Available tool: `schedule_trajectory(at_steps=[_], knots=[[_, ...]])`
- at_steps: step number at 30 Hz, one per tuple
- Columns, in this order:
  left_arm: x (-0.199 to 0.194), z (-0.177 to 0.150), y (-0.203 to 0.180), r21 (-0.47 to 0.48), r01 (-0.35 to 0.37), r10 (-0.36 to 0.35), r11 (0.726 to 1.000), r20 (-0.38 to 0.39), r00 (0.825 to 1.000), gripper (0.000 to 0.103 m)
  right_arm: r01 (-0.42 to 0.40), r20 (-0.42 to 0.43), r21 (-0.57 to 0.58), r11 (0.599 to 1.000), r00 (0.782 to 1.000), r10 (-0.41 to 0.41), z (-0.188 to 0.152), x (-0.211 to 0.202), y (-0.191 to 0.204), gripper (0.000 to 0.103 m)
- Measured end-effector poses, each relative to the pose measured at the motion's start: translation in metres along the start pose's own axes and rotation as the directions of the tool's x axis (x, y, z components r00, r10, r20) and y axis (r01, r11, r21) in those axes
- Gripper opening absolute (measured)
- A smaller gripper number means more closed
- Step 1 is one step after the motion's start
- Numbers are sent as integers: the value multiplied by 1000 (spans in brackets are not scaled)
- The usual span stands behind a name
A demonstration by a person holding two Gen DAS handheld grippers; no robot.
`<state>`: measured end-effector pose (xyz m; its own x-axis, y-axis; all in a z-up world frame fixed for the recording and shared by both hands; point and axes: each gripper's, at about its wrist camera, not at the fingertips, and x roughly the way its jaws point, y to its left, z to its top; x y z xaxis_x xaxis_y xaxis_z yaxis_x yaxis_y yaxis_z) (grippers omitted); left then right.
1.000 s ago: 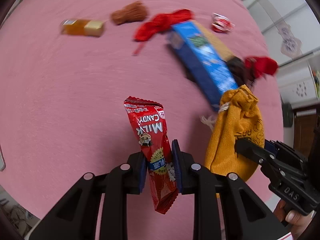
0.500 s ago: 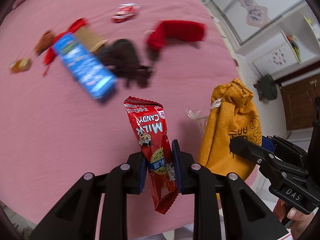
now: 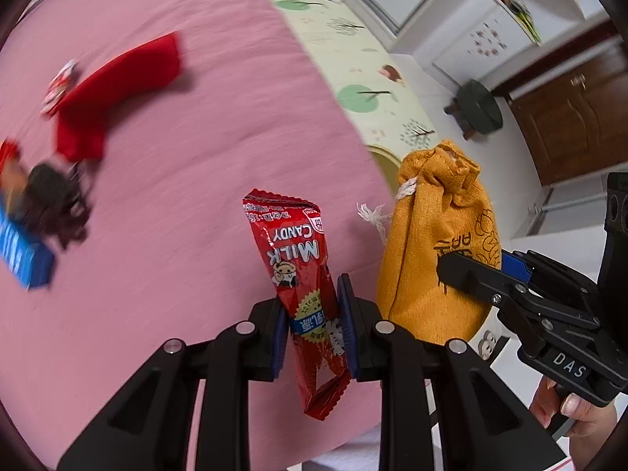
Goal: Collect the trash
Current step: 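Carry wrapper and pouch to the yellow bin and open both tools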
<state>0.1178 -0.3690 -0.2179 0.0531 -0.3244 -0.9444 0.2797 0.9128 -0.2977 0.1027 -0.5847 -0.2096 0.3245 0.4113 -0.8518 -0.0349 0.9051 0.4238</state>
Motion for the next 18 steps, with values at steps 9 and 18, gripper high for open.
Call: schedule_trajectory(at_steps=[9, 18], knots=[[52, 55, -91, 121, 98, -90, 988, -68, 994, 24, 84, 28, 116, 990, 996, -88, 15, -22, -96, 31], [92, 104, -169, 230, 208, -182, 951, -129, 975, 77, 182, 88, 203, 962, 975, -203, 36, -57, -183, 50]])
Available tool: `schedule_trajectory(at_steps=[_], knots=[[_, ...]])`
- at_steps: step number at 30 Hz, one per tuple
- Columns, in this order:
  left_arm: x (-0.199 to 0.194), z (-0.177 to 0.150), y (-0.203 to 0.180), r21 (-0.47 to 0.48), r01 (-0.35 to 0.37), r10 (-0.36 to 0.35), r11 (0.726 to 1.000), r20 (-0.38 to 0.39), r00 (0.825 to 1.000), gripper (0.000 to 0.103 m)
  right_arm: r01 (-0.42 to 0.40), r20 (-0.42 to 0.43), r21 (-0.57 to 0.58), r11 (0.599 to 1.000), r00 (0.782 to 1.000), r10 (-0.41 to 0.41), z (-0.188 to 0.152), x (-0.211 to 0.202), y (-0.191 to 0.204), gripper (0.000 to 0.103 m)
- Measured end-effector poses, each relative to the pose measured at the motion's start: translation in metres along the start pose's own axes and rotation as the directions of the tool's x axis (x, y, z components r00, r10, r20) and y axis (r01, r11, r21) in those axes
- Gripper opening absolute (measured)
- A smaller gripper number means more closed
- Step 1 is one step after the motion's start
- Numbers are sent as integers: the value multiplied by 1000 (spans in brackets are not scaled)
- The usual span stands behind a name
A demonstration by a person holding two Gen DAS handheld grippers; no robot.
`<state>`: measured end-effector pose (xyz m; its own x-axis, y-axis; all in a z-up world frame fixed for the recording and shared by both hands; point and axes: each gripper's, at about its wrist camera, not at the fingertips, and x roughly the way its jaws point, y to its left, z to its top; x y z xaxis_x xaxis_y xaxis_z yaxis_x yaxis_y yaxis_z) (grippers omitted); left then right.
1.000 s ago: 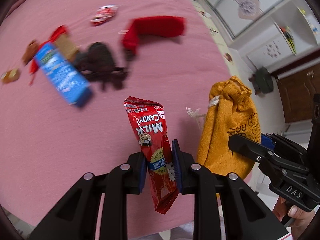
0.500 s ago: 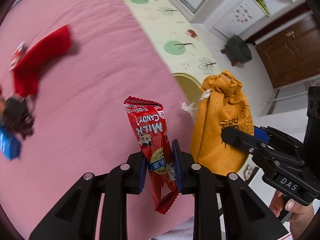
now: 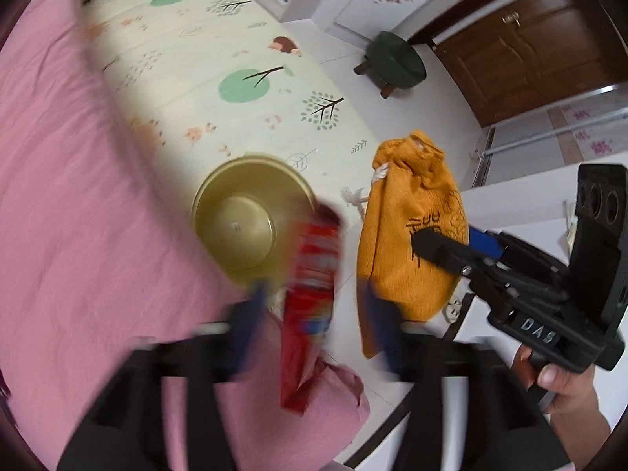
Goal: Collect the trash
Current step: 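Carry wrapper and pouch to the yellow bin and open both tools, then grasp the blue nasal spray box with left tool while right grasps gold box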
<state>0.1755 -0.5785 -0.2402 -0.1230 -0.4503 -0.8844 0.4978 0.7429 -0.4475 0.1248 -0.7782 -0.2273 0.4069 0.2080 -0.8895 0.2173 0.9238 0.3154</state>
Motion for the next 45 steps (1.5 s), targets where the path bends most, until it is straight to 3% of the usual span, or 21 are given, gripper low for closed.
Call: schedule_trajectory(at_steps=[2, 6, 12, 18, 27, 33, 36, 45], knots=[[2, 13, -12, 43, -14, 13, 999, 16, 1000, 84, 13, 33, 20, 1000, 999, -13, 8, -5, -14, 58], [4, 26, -12, 34, -41, 40, 999, 7, 999, 86, 30, 41, 46, 999, 999, -32, 18, -5, -29, 58], [-9, 23, -1, -5, -88, 88, 996, 26, 996, 86, 6, 29, 56, 998, 1000, -8, 18, -3, -20, 58], [-36, 6, 23, -80, -117, 123, 990, 75, 989, 87, -38, 13, 14, 999, 999, 38, 19, -1, 20, 58], [-93, -56, 85, -229, -146, 182, 962, 142, 973, 87, -130, -41, -139, 982, 991, 125, 12, 10, 120, 58], [-133, -114, 142, -356, -167, 237, 920, 164, 957, 87, -198, -107, -232, 953, 978, 177, -6, 26, 194, 58], [-152, -144, 173, -439, -164, 264, 883, 177, 948, 87, -229, -144, -278, 933, 970, 195, -19, 35, 233, 58], [-205, -230, 265, -676, -143, 364, 723, 197, 910, 87, -337, -246, -388, 858, 935, 256, -52, 61, 345, 58]])
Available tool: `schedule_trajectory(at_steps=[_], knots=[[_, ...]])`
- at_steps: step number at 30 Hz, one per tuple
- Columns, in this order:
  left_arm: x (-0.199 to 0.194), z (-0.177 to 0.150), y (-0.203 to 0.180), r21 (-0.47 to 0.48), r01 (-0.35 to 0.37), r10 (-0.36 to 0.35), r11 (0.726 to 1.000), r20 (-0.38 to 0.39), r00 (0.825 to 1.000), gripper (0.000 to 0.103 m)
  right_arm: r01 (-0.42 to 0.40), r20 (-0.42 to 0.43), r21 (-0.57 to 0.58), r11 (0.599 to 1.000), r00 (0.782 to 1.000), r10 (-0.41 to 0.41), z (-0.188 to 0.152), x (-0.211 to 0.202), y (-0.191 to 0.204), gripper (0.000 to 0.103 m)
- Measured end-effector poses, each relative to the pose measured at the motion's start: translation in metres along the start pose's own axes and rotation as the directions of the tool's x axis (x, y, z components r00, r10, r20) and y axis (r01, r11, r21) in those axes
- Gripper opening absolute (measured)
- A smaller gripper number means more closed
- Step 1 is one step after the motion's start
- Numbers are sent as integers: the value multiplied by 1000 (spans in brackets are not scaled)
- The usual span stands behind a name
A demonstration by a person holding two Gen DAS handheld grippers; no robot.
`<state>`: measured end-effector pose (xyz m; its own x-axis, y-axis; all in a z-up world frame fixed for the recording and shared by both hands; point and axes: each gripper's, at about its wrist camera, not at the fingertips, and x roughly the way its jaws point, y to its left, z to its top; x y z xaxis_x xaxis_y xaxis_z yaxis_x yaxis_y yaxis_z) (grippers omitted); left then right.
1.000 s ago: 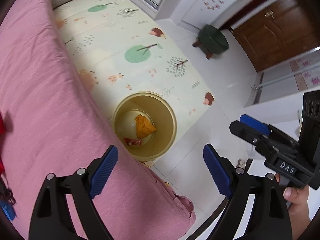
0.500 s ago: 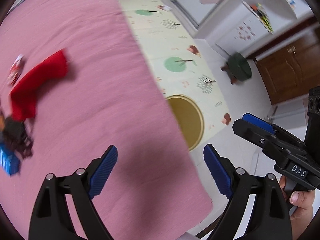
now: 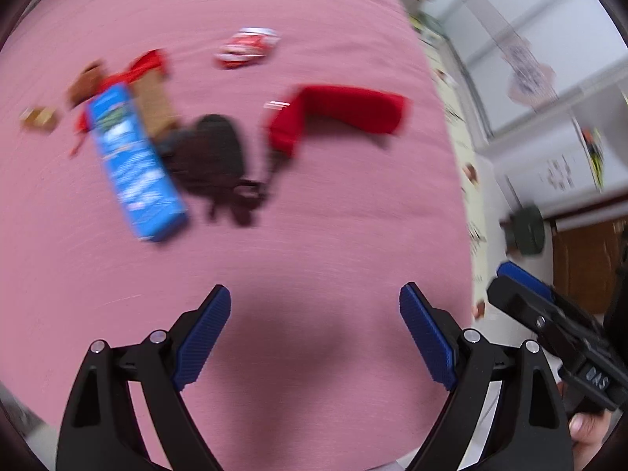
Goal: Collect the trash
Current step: 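Grasp the blue nasal spray box with left tool while right grasps gold box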
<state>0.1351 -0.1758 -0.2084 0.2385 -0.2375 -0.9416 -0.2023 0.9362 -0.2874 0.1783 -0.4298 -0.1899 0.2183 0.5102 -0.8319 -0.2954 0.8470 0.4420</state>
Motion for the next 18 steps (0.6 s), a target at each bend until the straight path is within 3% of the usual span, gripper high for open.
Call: schedule_trajectory(at_steps=[6, 11, 18], knots=[[-12, 16, 72, -151, -58, 65, 987, 39, 997, 87, -47, -34, -74, 996, 998, 44, 25, 35, 53, 58], [-8, 40, 115, -265, -95, 111, 959, 46, 993, 87, -75, -51, -113, 991, 996, 70, 50, 62, 83, 58], [21, 65, 132, -291, -138, 150, 947, 20, 988, 87, -92, -78, -149, 985, 994, 81, 78, 92, 101, 58]])
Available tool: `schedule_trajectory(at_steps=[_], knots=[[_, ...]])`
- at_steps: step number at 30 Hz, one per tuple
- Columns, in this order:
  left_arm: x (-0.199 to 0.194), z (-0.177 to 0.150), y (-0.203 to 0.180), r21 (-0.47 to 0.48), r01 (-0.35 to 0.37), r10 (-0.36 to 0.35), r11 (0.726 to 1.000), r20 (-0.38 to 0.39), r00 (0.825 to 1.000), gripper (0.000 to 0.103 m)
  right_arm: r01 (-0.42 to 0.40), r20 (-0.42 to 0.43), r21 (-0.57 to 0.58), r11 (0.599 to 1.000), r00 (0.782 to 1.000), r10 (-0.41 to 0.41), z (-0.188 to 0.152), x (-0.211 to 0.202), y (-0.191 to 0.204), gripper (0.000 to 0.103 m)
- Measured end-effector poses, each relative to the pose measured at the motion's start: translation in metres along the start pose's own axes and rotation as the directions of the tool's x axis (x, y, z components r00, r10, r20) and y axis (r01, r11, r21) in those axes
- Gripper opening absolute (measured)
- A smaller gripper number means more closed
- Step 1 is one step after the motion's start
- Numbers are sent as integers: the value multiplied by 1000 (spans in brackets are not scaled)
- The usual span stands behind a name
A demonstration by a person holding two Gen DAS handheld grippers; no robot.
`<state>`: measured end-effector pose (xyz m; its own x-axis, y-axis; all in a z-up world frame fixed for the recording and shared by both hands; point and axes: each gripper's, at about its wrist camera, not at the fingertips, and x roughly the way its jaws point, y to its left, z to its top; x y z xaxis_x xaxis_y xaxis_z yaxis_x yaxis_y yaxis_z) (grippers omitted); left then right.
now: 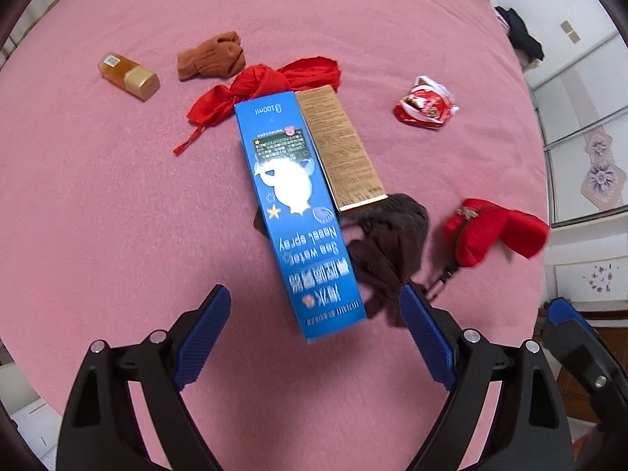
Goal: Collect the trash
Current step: 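Grasp the blue nasal spray box with left tool while right grasps gold box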
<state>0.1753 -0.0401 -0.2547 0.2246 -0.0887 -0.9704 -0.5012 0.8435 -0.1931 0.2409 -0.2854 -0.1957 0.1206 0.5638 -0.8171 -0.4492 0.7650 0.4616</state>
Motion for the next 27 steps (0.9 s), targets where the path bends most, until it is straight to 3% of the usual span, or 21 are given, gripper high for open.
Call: schedule_trajectory(at_steps=[8, 10, 12, 13, 19, 27], knots=[[43, 18, 8, -79, -4, -1, 997, -63, 998, 85, -3, -37, -29, 1000, 999, 2, 27, 32, 2, 58], [54, 22, 10, -90, 2, -10, 996, -94, 996, 75, -2, -43, -31, 1000, 999, 0, 33, 39, 2, 58], [62, 24, 16, -108, 7, -20, 994, -121, 992, 56, -3, -51, -27, 1000, 999, 1, 39, 46, 2, 58], [65, 25, 20, -121, 20, -36, 992, -128, 991, 54, -5, -54, -25, 1000, 999, 4, 41, 49, 2, 58], [54, 20, 46, -151, 77, -90, 986, -85, 992, 47, -18, -82, -46, 999, 997, 14, 54, 76, 15, 58], [42, 16, 96, -193, 182, -197, 964, -61, 978, 46, -11, -145, -110, 994, 989, -5, 65, 122, 41, 58]])
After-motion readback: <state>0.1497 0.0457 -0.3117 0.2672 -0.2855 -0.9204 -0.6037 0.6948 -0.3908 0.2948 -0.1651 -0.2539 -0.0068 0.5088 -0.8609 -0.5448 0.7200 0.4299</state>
